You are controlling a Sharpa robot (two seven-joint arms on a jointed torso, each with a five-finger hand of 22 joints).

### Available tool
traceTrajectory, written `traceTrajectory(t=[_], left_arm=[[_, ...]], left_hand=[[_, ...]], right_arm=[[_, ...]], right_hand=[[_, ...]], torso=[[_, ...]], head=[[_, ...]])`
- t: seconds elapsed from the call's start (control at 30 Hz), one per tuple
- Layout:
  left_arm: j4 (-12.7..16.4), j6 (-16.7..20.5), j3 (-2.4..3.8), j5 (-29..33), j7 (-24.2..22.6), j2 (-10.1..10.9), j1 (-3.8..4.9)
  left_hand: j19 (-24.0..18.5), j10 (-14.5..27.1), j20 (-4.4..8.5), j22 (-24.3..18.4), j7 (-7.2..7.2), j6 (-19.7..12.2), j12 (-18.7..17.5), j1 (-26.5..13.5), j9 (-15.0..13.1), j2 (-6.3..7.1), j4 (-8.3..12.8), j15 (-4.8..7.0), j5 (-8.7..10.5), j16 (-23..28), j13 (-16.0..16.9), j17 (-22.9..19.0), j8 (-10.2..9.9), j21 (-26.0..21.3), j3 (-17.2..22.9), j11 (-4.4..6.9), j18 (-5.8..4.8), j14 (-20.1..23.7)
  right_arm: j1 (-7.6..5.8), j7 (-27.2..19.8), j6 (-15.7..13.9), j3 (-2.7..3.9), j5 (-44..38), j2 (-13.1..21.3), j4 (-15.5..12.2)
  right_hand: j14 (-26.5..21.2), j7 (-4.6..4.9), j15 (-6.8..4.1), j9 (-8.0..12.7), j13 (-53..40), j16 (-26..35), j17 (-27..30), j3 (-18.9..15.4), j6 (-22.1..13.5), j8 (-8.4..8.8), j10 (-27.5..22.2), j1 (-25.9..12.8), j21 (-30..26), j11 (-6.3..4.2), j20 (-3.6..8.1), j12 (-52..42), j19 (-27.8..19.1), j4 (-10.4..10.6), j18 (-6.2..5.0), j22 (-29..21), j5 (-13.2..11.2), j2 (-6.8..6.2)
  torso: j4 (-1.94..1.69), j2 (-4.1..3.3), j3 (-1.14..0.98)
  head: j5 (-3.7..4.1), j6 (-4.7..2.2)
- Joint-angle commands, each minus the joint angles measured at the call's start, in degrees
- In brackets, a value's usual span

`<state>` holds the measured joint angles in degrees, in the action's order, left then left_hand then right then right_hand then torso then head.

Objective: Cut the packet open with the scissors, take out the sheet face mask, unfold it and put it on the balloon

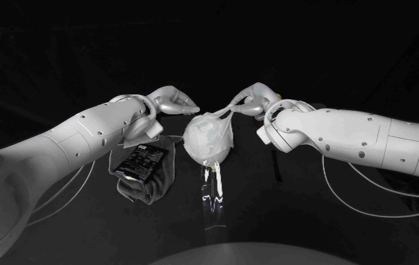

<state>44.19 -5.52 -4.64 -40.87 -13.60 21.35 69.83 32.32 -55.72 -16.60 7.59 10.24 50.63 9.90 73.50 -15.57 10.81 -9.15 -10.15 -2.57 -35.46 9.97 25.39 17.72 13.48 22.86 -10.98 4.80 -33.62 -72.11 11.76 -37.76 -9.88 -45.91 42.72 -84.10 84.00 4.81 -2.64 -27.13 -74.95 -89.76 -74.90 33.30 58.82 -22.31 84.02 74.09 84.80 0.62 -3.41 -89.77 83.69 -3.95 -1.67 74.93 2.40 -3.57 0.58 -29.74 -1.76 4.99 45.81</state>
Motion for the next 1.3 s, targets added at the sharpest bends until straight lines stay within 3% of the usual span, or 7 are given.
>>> traceTrajectory(t=[0.03,0.37,0.57,0.93,1.3], left_arm=[[0.9,1.9,0.09,-3.4,-0.9,0.0,0.05],[2.0,5.5,0.08,-5.5,-1.6,-0.6,0.0],[2.5,5.5,0.08,-6.8,-1.5,-0.6,-0.01],[3.4,4.6,0.08,-9.3,-1.3,-0.5,-0.01],[3.5,6.1,0.06,-12.3,-0.3,-0.7,-0.03]], left_hand=[[-0.4,0.7,0.01,-0.2,-0.04,-0.2,0.6,0.4,0.1,0.37,-0.2,-0.06,-0.19,-0.5,0.3,0.3,-0.3,-0.4,-0.6,0.04,-0.15,0.6],[0.0,1.8,-0.01,-0.6,0.5,-0.3,3.8,3.2,0.4,0.19,-0.4,0.22,-0.2,-2.8,1.9,1.0,-0.5,-0.7,-2.3,0.45,0.71,1.3],[0.4,1.8,-0.01,-0.7,0.37,1.2,5.8,5.1,0.3,-0.08,-0.1,0.76,-0.2,-4.2,2.8,1.3,0.2,-0.7,-2.6,1.11,1.34,0.9],[0.6,1.8,0.05,-0.9,0.19,2.2,7.7,5.7,0.4,0.14,-0.4,1.02,-0.2,-5.2,3.6,1.3,0.5,-0.8,-3.5,1.5,2.42,0.5],[1.0,2.2,-0.06,-0.9,0.21,2.5,8.9,7.5,0.6,-0.22,0.2,1.27,-0.2,-5.9,4.1,1.3,0.4,-0.7,-3.2,1.7,3.1,0.3]], right_arm=[[0.03,-0.1,0.5,0.03,-0.2,0.0,-0.2],[0.06,-0.1,0.5,0.03,-0.2,0.1,-0.5],[0.07,-0.1,0.4,0.02,-0.2,0.1,-0.5],[0.14,0.0,0.3,0.02,-0.3,0.1,-0.5],[0.17,0.0,0.2,0.02,-0.3,0.1,-0.5]], right_hand=[[6.0,-0.04,-0.36,-0.1,-15.1,-0.2,-15.1,0.2,0.4,-0.15,6.0,-0.6,0.0,-0.19,0.1,-0.2,3.5,0.0,0.38,13.4,0.4,-0.09],[6.0,-0.04,-0.36,-0.1,-15.1,-0.2,-15.1,0.2,0.4,-0.15,6.0,-0.6,0.0,-0.19,0.1,-0.2,3.5,0.0,0.38,13.4,0.4,-0.09],[6.0,-0.04,-0.36,-0.1,-15.1,-0.2,-15.1,0.2,0.4,-0.15,6.0,-0.6,0.0,-0.19,0.1,-0.2,3.5,0.0,0.38,13.4,0.4,-0.09],[6.0,-0.05,-0.36,-0.1,-15.1,-0.2,-15.1,0.3,0.4,-0.17,6.0,-0.7,0.1,-0.2,0.1,-0.2,3.6,-0.1,0.41,13.4,0.4,-0.07],[6.0,-0.05,-0.36,-0.1,-15.1,-0.2,-15.1,0.3,0.4,-0.17,6.0,-0.7,0.1,-0.2,0.1,-0.2,3.6,-0.1,0.41,13.4,0.4,-0.07]], torso=[[0.08,-0.03,-0.05],[0.15,-0.06,-0.03],[0.1,-0.03,-0.03],[0.06,-0.06,-0.01],[0.12,-0.04,-0.02]], head=[[-0.09,-0.03],[0.02,-0.01],[0.16,0.06],[0.16,0.11],[0.11,0.31]])
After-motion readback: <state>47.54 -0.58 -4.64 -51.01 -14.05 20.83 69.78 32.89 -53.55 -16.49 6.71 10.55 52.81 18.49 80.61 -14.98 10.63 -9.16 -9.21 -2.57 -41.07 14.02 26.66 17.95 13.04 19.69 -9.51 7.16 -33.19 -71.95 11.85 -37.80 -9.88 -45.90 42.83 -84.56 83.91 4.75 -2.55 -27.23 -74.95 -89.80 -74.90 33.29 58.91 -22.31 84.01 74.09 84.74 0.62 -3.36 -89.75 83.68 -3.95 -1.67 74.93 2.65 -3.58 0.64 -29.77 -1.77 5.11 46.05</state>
